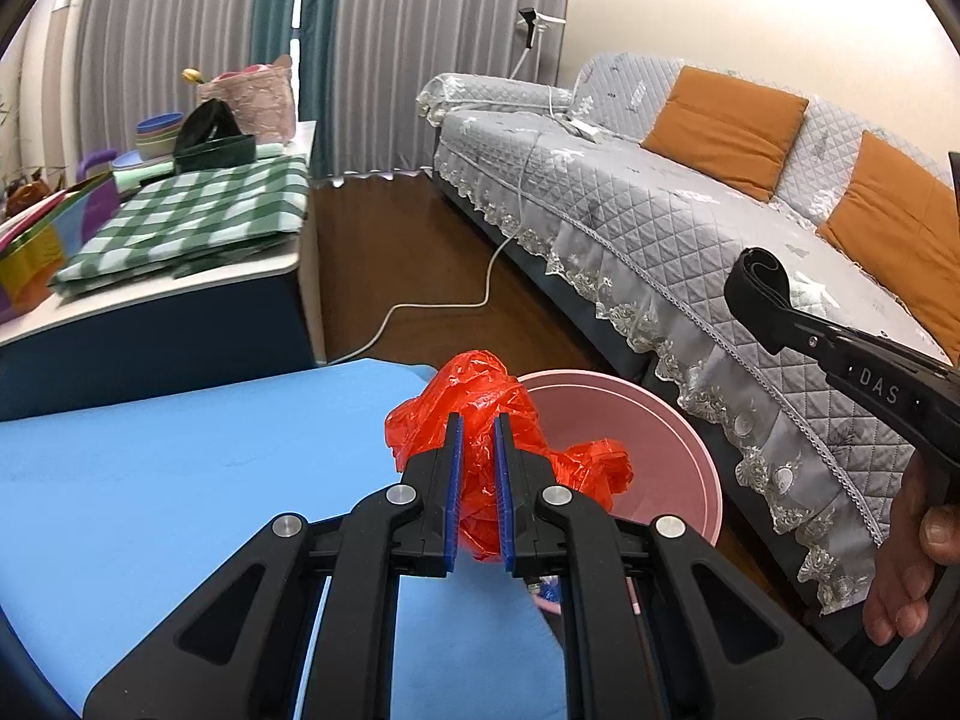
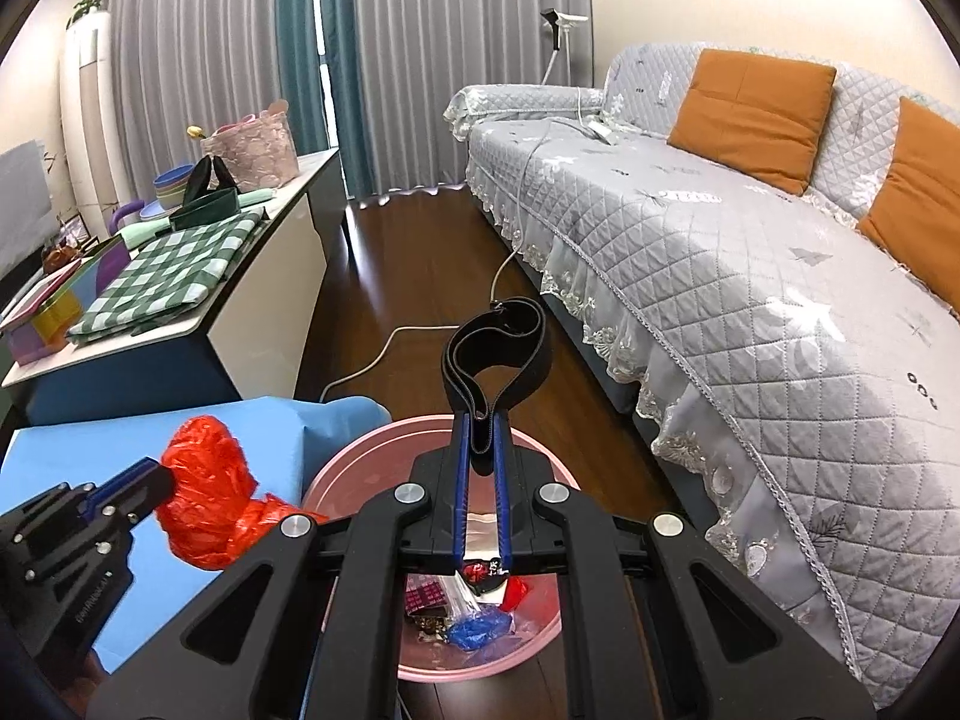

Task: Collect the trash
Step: 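Carry the red bag with the left tool while the right tool carries the black band over the bin, then open the left tool dropping the red bag while the right tool drops the band into the bin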

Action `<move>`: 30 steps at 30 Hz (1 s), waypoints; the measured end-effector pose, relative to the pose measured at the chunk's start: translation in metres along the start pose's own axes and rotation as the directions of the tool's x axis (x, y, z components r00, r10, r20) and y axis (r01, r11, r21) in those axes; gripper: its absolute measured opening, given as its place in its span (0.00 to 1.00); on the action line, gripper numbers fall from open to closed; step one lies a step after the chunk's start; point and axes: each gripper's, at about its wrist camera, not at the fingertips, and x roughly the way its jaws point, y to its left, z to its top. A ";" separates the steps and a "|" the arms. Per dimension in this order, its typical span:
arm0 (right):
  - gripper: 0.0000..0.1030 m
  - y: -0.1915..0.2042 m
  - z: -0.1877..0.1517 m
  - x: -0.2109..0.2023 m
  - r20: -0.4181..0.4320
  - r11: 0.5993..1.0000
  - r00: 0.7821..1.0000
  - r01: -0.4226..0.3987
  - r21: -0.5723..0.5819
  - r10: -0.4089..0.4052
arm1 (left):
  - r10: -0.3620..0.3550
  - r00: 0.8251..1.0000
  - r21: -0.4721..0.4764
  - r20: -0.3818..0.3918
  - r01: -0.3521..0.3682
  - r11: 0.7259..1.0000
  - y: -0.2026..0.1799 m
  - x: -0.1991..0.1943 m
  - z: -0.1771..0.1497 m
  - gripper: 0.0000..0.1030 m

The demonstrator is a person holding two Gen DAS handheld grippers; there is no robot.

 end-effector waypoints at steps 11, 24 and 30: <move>0.08 -0.001 -0.001 0.021 -0.031 1.000 1.000 -0.003 0.026 0.003 | -0.021 0.999 0.034 -0.031 0.022 0.999 -0.015 0.029 0.003 0.09; 0.60 0.002 -0.002 0.023 -0.037 1.000 0.999 0.025 0.016 -0.024 | -0.089 0.994 0.034 -0.055 0.091 0.995 -0.015 0.030 -0.003 0.33; 0.73 0.007 -0.001 0.011 -0.015 1.000 1.000 0.021 0.003 -0.021 | -0.070 0.996 0.027 -0.049 0.071 0.997 0.001 0.001 -0.008 0.35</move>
